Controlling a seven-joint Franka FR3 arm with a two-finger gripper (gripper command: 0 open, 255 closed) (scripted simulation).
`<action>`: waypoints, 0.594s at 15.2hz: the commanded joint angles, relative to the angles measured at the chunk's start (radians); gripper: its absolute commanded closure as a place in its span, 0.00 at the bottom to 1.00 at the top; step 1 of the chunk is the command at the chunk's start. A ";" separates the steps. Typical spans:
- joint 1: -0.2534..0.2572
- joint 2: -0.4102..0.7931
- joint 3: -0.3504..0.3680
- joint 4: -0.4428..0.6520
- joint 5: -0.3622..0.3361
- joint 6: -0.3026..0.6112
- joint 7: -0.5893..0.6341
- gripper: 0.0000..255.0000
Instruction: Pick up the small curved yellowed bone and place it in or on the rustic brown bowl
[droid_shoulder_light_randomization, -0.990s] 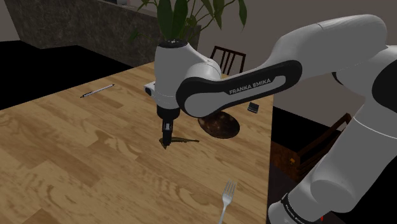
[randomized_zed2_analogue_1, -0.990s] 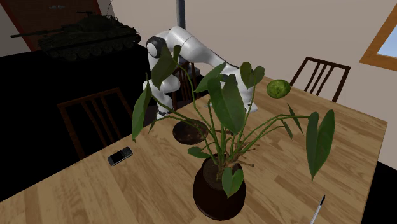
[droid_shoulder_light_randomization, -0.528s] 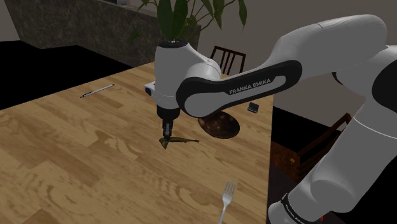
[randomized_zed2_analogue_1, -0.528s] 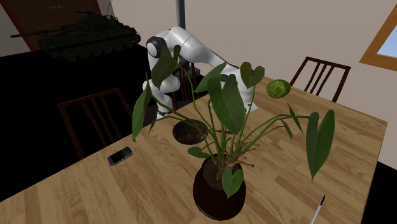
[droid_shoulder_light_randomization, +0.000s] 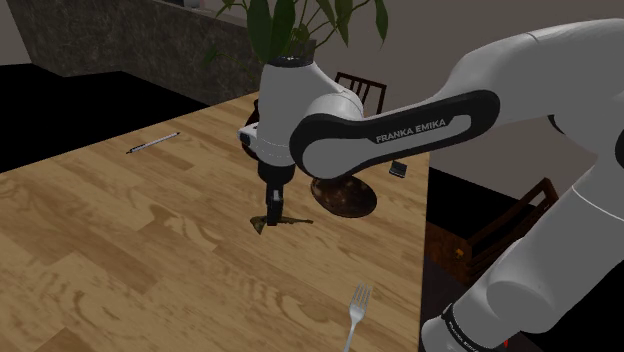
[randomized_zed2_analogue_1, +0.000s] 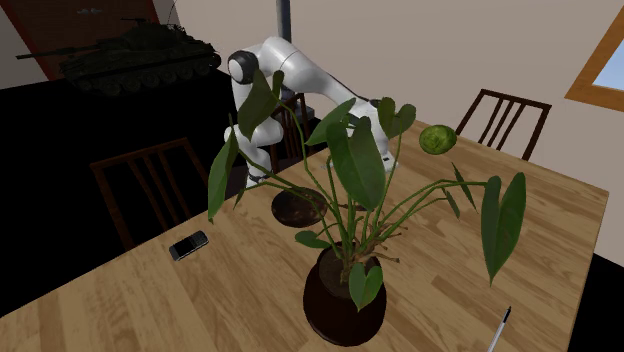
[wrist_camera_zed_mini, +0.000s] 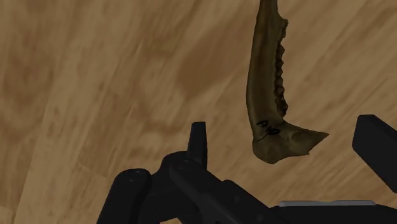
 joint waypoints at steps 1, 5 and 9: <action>-0.003 -0.006 -0.003 -0.022 0.007 0.019 -0.013 0.00; -0.003 0.022 -0.004 -0.050 -0.017 0.069 0.004 0.00; -0.003 0.034 -0.005 -0.061 -0.028 0.088 0.011 0.00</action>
